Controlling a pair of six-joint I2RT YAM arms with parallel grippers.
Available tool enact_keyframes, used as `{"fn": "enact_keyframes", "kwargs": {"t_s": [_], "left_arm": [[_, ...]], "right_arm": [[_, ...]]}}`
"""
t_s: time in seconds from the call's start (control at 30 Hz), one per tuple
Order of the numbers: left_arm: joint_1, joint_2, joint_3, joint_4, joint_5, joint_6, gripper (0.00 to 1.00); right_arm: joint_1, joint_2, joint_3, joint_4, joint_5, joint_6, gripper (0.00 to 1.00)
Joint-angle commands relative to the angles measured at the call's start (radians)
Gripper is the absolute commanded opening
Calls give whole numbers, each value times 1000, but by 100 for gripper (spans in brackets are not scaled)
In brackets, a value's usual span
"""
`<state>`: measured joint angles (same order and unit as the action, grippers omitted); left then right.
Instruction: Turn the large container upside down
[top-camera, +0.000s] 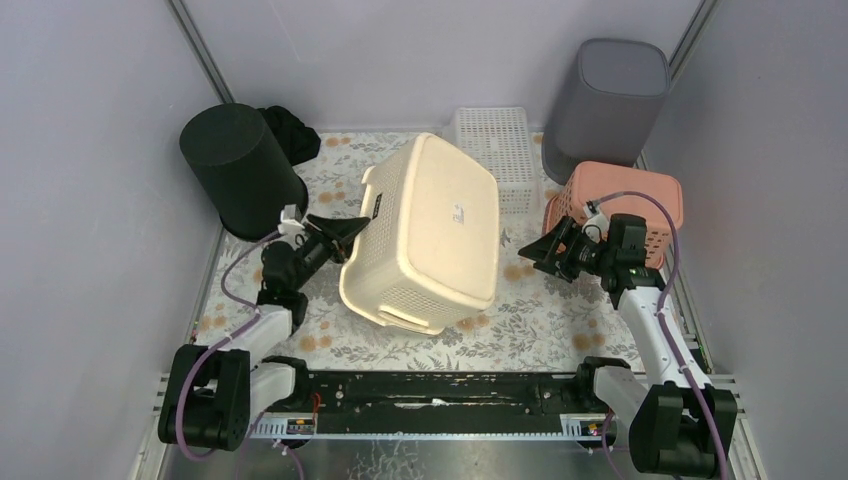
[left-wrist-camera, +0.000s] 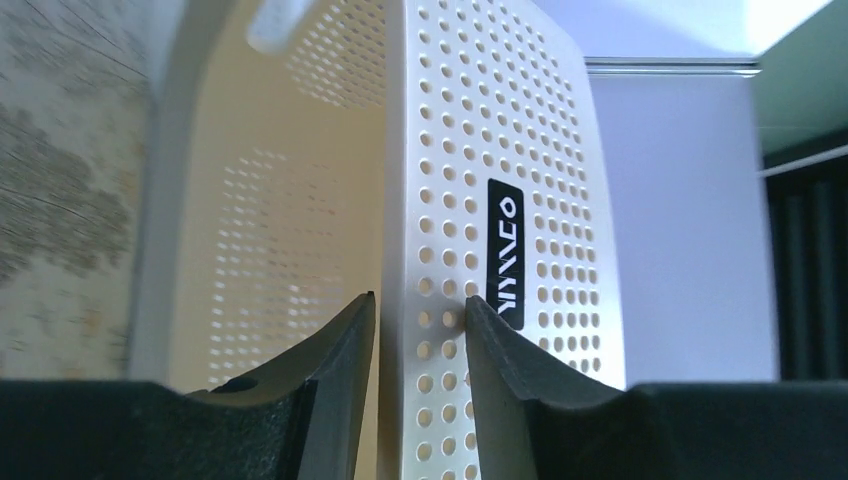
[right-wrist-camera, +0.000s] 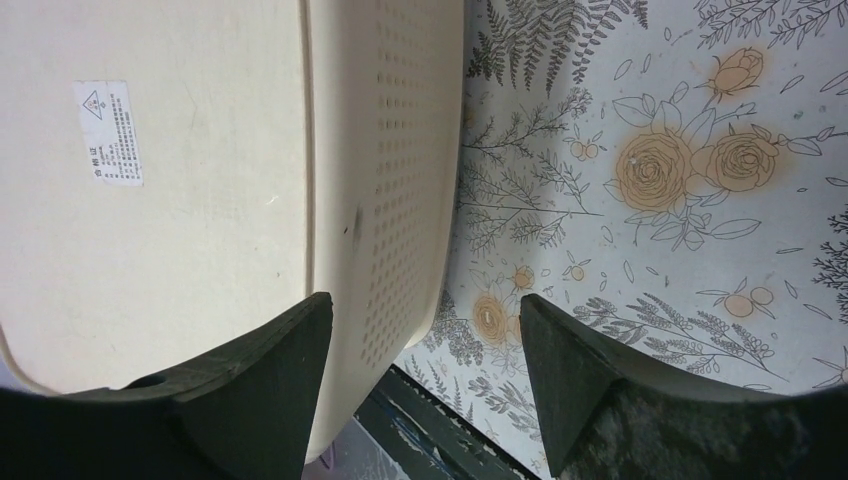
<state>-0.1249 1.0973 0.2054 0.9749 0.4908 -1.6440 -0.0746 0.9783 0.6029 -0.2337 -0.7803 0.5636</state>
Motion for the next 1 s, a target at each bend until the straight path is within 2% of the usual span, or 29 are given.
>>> {"fn": "enact_keyframes", "kwargs": {"t_s": [0.0,0.2,0.43,0.5,0.63,0.73,0.97], "left_arm": [[66,31,110,-426,170,286,45],[121,2,175,-653,104,453,45],[139,-63,189,-820,41,544,45],[143,-89,195,-864,29,563,47],[156,-139,222,-974,-9,619,59],[170,-141,231,-1008,-17,643,62],[182,-173,225,-1032,-15,642,63]], "right_arm": [[6,11,13,70,-49,26,76],[66,66,17,158,-43,66,76],[262,201,53,331,77,166,77],[317,243,73,369,102,193,77],[414,299,104,400,160,217,77],[469,337,118,430,197,237,77],[567,459,183,483,242,263,77]]}}
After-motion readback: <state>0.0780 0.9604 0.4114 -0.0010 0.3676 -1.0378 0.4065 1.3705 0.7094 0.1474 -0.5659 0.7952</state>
